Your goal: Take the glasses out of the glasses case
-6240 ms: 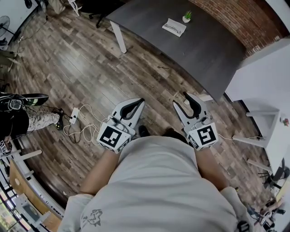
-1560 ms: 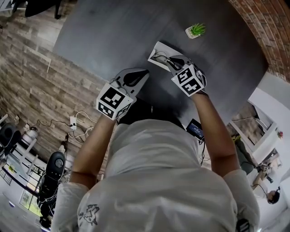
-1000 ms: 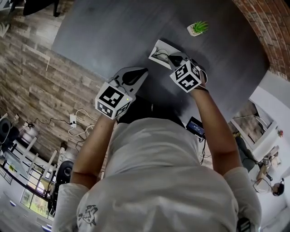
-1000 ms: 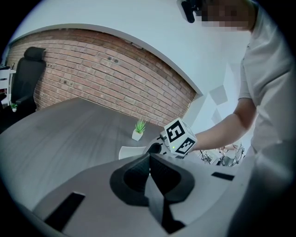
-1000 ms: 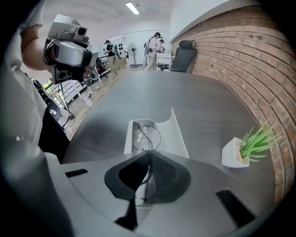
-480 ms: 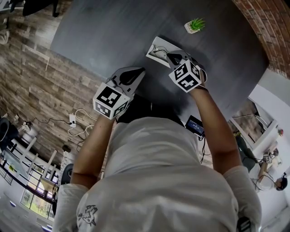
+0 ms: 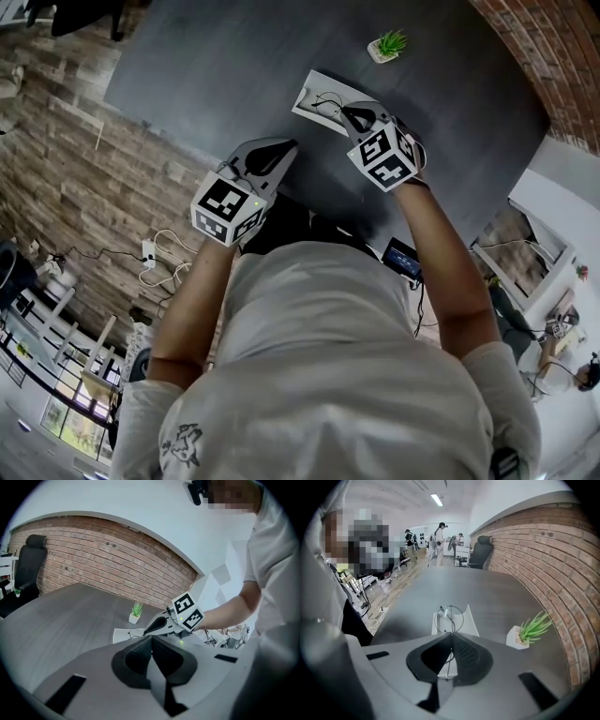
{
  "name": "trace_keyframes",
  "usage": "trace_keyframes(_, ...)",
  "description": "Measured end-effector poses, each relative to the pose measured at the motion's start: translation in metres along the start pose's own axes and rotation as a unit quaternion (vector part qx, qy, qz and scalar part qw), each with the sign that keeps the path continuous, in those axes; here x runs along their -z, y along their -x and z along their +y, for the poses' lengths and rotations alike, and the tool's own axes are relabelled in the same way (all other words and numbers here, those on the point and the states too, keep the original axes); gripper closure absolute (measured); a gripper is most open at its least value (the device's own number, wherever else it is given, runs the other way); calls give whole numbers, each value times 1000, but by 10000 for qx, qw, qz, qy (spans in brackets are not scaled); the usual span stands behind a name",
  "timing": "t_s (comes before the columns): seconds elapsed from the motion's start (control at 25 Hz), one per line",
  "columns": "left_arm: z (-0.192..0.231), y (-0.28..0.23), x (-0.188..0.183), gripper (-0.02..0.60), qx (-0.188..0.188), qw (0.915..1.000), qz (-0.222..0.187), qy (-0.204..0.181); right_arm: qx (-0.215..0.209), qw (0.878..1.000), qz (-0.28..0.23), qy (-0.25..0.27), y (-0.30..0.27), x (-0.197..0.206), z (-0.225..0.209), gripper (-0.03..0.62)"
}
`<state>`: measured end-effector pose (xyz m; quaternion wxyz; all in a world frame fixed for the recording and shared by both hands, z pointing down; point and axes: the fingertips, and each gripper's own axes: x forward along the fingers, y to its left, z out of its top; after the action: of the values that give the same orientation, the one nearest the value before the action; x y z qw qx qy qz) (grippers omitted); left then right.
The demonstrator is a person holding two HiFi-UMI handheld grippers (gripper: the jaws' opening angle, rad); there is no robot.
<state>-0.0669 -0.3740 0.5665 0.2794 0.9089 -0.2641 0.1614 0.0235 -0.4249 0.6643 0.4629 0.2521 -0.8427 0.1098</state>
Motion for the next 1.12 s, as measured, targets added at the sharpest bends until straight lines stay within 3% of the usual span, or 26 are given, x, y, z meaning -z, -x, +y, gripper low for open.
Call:
trace_keyframes(0.52, -52, 9, 2, 571, -140, 9995, -157, -216, 345, 9978, -561, 50, 66, -2, 9, 582)
trace_keyframes(1.12, -141, 49, -8, 571, -497, 9936, -663, -771, 644, 9868, -1484, 27, 170, -2, 66, 582)
